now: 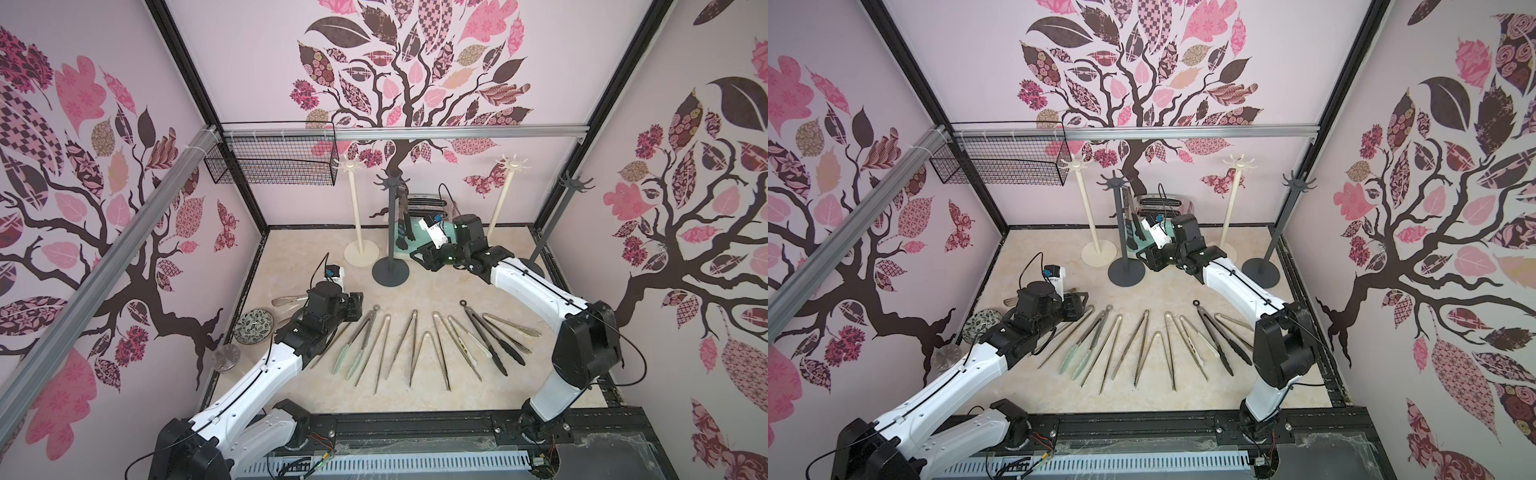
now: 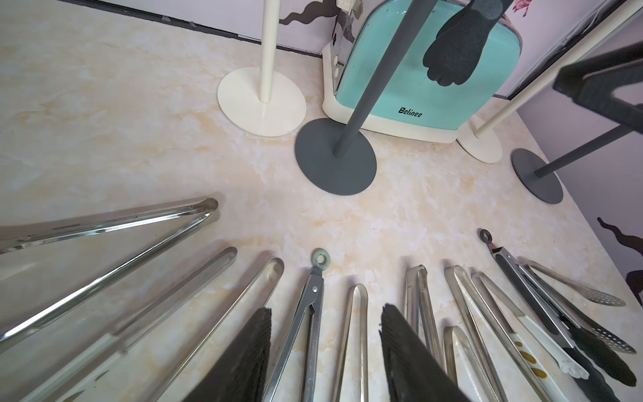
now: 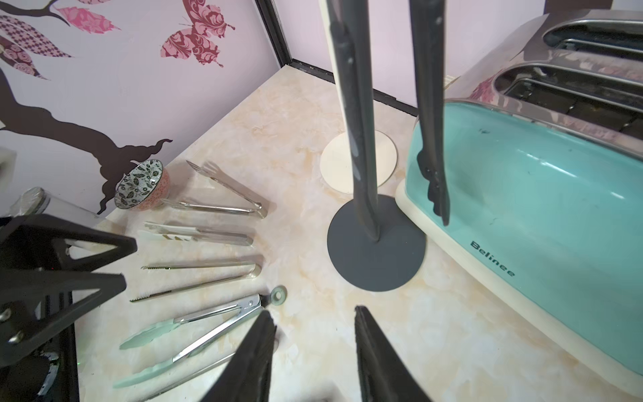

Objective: Hang food tongs on kitchen utensil racks
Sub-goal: Hang the food tongs on the rack, then pick up the food tongs from the center of the board.

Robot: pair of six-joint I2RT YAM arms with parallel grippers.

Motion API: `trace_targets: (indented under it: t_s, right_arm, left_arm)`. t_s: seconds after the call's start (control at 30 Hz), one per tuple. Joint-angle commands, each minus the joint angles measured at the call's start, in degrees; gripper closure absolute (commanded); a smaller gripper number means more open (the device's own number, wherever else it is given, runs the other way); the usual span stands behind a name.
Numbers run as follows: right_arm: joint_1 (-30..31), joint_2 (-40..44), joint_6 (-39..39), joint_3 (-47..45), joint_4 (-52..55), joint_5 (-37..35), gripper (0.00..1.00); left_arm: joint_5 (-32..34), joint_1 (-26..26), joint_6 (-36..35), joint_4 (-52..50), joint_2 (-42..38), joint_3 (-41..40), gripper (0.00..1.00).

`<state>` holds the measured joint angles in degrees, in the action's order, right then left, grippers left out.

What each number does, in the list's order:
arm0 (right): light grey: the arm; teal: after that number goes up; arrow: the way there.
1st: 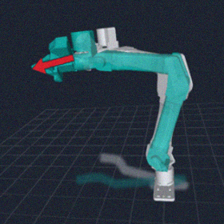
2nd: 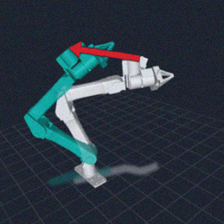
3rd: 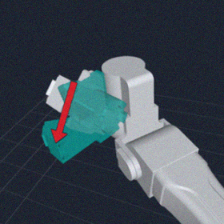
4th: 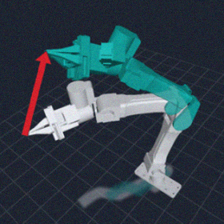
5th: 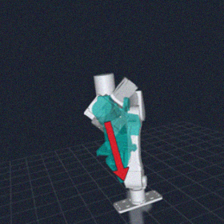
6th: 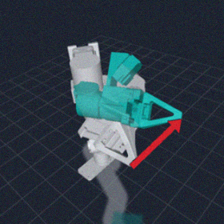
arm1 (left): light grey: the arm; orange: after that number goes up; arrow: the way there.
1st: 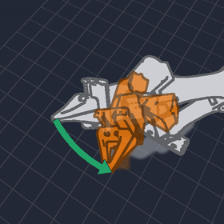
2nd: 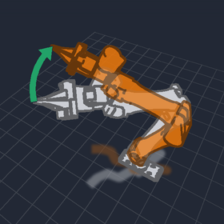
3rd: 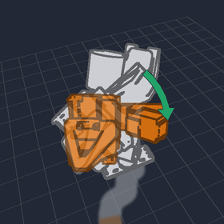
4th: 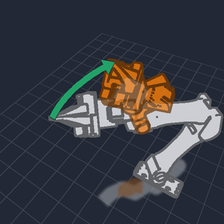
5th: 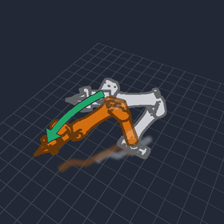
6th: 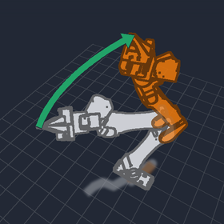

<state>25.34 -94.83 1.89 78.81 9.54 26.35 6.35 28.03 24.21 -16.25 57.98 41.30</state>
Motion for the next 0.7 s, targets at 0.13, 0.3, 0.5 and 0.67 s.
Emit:
trace_targets:
  t_s: [0.13, 0.3, 0.5, 0.67]
  right_arm:
    - [-1.13, 9.85, -3.29, -11.38, -4.94, -6.20, 0.55]
    - [-1.18, 16.77, -6.92, -22.12, -11.31, -6.93, 0.53]
    - [-1.20, 21.79, -11.44, -30.29, -14.33, -5.07, 0.53]
    - [-1.17, 23.88, -13.14, -34.74, -16.04, -2.77, 0.54]
  left_arm:
    - [1.39, -0.44, -0.91, -13.60, 1.61, 8.05, 0.46]
    - [0.88, -1.94, -0.80, -24.37, 5.08, 14.54, 0.46]
    - [-6.32, -10.16, -1.29, -34.99, 9.47, 20.91, 0.53]
    - [-9.15, -15.67, -4.16, -40.72, 13.29, 25.88, 0.52]
